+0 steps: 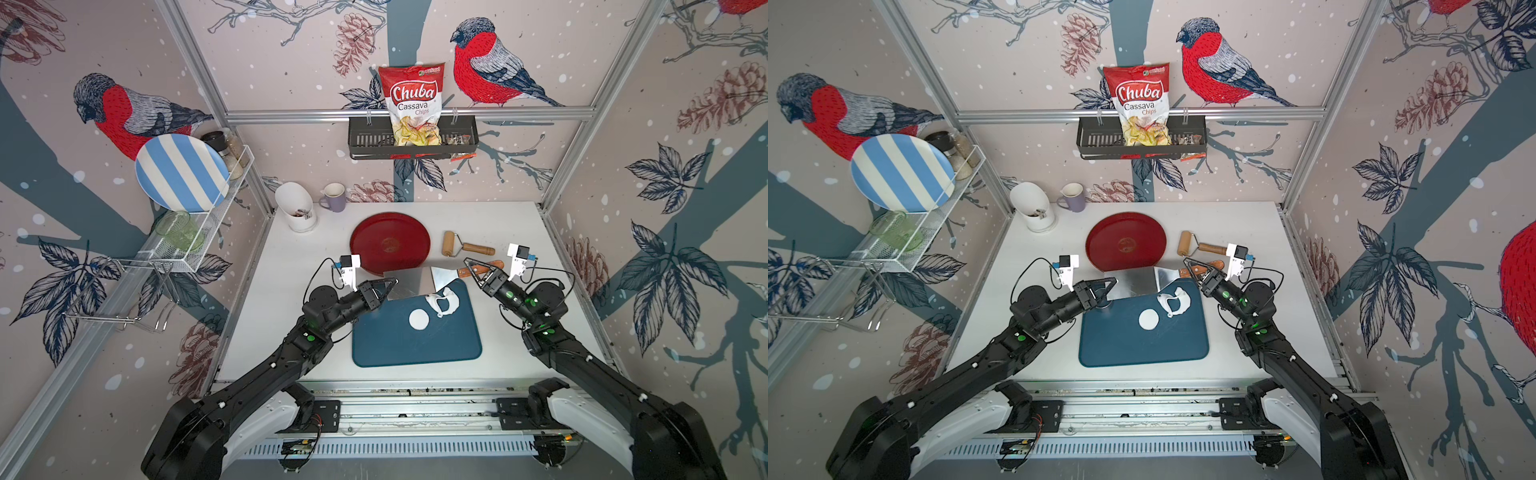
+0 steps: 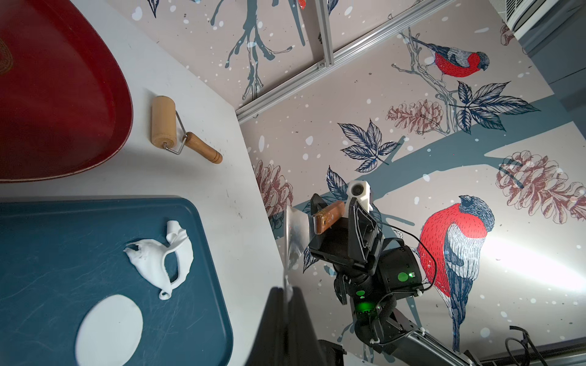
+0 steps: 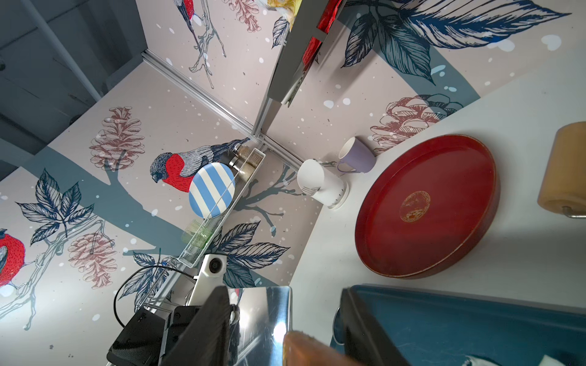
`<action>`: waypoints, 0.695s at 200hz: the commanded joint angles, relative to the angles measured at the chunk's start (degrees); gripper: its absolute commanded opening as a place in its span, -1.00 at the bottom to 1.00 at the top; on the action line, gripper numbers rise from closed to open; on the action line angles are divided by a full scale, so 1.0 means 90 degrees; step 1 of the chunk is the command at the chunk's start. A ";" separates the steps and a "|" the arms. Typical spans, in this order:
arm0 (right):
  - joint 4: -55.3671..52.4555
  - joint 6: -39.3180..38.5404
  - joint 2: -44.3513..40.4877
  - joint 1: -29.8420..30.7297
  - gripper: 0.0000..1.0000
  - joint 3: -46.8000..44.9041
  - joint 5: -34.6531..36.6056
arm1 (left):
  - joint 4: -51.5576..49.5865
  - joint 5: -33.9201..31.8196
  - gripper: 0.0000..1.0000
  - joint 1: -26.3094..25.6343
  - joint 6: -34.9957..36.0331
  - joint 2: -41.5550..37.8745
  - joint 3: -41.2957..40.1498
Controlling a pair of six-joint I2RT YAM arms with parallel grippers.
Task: Roll out the dumpling wrappers from the dough
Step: Pick up the spatula from the center of the board.
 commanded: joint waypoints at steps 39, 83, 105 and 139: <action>0.0458 0.0108 -0.0001 0.0039 -0.57 0.0055 0.0153 | 0.0390 -0.0346 -1.00 -0.0101 0.0130 0.0076 -0.0033; 0.0437 0.0110 -0.0021 0.0040 -0.86 0.0072 0.0253 | 0.0390 -0.0398 -1.00 -0.0121 0.0157 0.0203 -0.0063; 0.0348 0.0068 -0.0055 0.0037 -1.00 0.0084 0.0350 | 0.0231 -0.0396 -0.71 -0.0121 0.0230 0.0233 -0.0024; -0.0289 -0.0242 -0.0217 0.0038 -1.00 0.0204 0.0599 | -0.0710 -0.0742 0.89 -0.0121 0.0575 0.0058 0.0180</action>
